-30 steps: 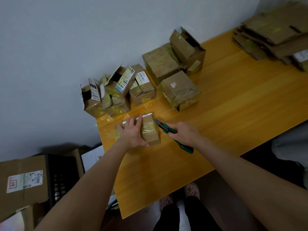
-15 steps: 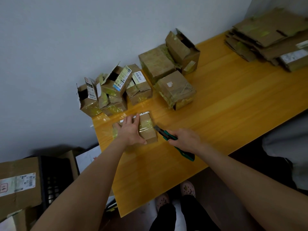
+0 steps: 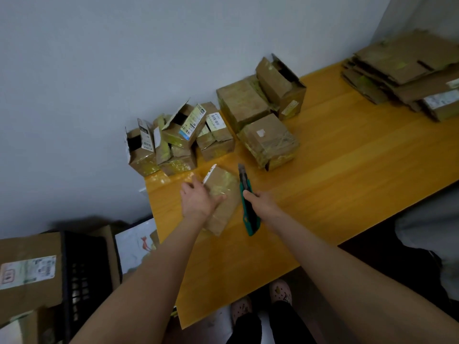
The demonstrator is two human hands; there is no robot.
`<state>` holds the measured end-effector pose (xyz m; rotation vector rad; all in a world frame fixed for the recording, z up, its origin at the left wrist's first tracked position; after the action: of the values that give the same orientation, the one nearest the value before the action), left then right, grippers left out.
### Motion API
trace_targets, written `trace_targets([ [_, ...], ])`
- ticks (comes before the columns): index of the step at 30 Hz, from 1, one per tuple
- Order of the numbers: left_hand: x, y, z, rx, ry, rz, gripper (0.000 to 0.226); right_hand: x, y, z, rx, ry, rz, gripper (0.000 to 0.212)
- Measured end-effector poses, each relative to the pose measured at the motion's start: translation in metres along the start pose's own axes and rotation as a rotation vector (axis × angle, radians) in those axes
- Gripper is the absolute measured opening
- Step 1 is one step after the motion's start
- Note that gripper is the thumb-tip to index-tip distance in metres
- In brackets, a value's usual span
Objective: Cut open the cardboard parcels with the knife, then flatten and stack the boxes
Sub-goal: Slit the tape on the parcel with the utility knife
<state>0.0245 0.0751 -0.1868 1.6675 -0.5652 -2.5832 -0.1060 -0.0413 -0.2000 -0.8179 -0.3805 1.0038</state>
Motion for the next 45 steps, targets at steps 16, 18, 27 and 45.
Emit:
trace_targets([
  [16,-0.003,-0.04,0.003,-0.304,-0.336,1.034,0.091,0.01,-0.035,-0.017,-0.197,0.064,0.039,0.025],
  [18,0.0,-0.04,0.004,-0.317,-0.405,1.065,0.063,0.006,-0.047,-0.018,-0.236,0.068,0.096,0.025],
  [27,-0.009,-0.032,-0.004,-0.236,-0.35,1.066,0.057,-0.015,-0.054,-0.019,-0.161,0.071,0.038,0.032],
  [45,-0.02,-0.009,-0.006,-0.174,-0.193,0.98,0.053,-0.012,-0.087,0.037,-0.631,0.202,1.203,0.054],
])
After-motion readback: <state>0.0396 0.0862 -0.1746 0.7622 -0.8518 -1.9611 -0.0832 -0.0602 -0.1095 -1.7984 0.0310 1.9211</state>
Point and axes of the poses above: each hand's wrist, its own z-axis away from the middle knuckle, its own x-axis out of the palm, y = z × x, the point moved 5 cm from there along -z, towards the middle knuckle, and after that the axes turned 4 degrees about -x, right-handed, at the moved point
